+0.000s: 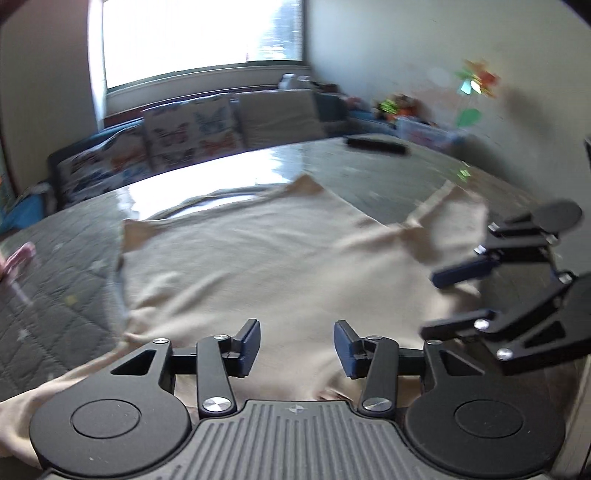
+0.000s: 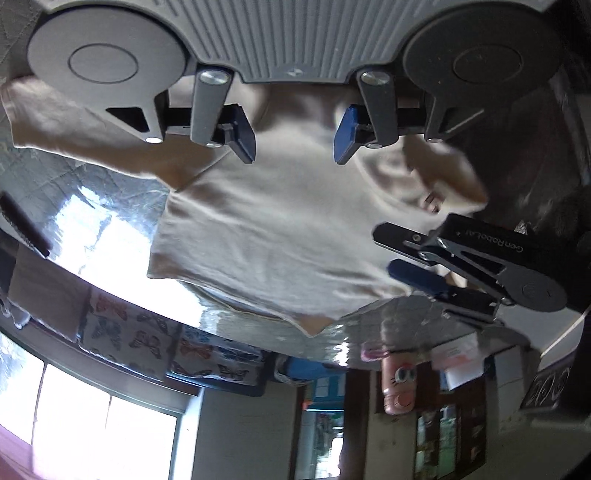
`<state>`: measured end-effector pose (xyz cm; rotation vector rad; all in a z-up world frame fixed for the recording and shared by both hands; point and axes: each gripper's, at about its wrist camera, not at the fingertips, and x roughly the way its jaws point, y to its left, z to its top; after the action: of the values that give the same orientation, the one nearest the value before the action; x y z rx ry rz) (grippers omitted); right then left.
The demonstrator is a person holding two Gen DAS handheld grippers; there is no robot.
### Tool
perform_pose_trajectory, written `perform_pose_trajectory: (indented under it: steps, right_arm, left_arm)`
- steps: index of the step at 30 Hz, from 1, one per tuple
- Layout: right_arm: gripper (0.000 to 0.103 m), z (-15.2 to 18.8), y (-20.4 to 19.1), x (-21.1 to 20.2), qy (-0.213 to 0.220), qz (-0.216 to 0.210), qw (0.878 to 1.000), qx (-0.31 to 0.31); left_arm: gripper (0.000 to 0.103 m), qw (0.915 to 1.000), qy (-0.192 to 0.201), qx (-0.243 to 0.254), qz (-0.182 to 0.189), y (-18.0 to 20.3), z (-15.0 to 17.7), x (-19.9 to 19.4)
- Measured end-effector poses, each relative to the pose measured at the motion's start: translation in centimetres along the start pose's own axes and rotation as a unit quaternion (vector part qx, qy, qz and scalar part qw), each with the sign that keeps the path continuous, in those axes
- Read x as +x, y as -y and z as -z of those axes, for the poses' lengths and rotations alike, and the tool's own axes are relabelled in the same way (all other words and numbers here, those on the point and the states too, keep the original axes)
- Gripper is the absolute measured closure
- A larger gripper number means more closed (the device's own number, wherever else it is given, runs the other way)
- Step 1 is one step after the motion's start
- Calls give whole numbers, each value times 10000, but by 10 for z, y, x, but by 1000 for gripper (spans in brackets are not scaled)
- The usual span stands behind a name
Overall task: Fold clothes
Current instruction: 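Grasp the sleeve nearest the right gripper with the right gripper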
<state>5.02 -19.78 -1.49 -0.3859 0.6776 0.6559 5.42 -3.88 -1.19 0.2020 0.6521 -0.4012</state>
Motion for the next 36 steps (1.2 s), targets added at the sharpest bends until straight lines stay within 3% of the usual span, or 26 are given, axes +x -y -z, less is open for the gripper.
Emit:
perform_pose_trajectory:
  steps: [3,7,9,17,27,36]
  right_arm:
    - [55,7,-4,-10,55,119,9999,-54]
    - [56,4,9,-26,273,69,9989,361]
    - [56,4,19,-29,360,287,9974,551]
    - [57,25,35,-16,31,483,9960,748]
    - [56,37,113,-35,289,1233,9739,1881]
    - [57,61,173,-13,67,1899,9553,2265]
  left_arm:
    - [51,9995,-28,304,-4,13,7,-1]
    - [51,9996,60,289,-25,14,0,-3]
    - [51,9995,105,282,-36,14,-3,-5]
    - [51,9994,168,294,31,25,-18,4]
    - [51,9986,-7,377,375,50,-19,25]
    - [49,9974,-83,502,519,59,-14,29]
